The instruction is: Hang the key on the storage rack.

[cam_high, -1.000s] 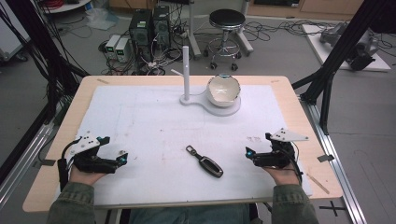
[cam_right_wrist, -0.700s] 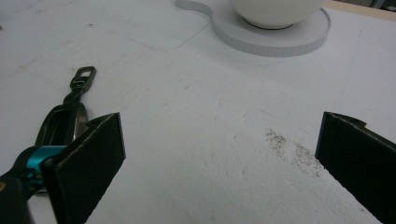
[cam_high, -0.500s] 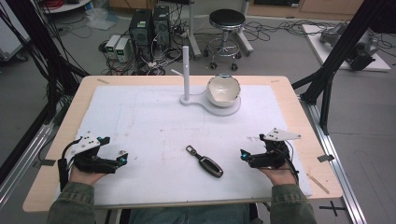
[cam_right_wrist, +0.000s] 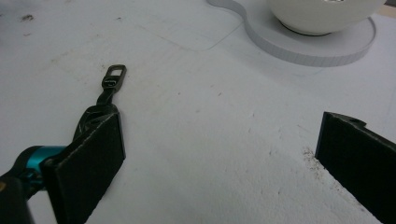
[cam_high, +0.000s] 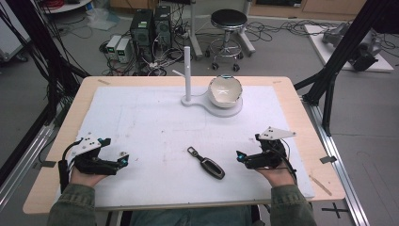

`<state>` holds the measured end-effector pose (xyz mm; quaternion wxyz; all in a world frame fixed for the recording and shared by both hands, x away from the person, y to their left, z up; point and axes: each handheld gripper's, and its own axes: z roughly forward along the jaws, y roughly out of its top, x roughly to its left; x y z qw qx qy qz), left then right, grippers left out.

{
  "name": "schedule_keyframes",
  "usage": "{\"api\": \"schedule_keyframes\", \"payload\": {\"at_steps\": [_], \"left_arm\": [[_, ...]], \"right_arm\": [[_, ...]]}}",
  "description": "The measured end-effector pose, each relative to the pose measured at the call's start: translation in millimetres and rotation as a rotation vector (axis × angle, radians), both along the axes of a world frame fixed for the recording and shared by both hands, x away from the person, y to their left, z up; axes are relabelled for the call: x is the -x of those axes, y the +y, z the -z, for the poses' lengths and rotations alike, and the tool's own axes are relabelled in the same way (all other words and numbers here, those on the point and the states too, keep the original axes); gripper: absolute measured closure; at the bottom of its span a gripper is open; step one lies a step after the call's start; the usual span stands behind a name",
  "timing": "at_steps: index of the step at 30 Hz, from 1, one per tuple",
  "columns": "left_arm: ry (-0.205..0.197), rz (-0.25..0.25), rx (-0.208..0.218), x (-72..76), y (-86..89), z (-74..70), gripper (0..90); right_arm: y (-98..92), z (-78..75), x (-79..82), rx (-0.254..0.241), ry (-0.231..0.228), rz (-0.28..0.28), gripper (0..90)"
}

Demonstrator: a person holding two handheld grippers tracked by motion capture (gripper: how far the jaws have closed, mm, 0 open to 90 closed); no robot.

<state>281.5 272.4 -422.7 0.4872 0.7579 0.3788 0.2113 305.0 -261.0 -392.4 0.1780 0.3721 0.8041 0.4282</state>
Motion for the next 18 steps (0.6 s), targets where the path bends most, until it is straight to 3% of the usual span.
{"api": "schedule_keyframes", "payload": {"at_steps": [13, 18], "left_arm": [[-0.001, 0.003, -0.003, -0.4, 0.1, 0.1, 1.7], [-0.001, 0.004, -0.003, -0.7, 0.0, 0.3, 1.7]], "right_arm": [[22.3, -10.2, -8.7, 0.056, 0.032, -0.063, 0.5], [36.2, -8.6, -15.4, 0.090, 0.073, -0.086, 0.5]]}}
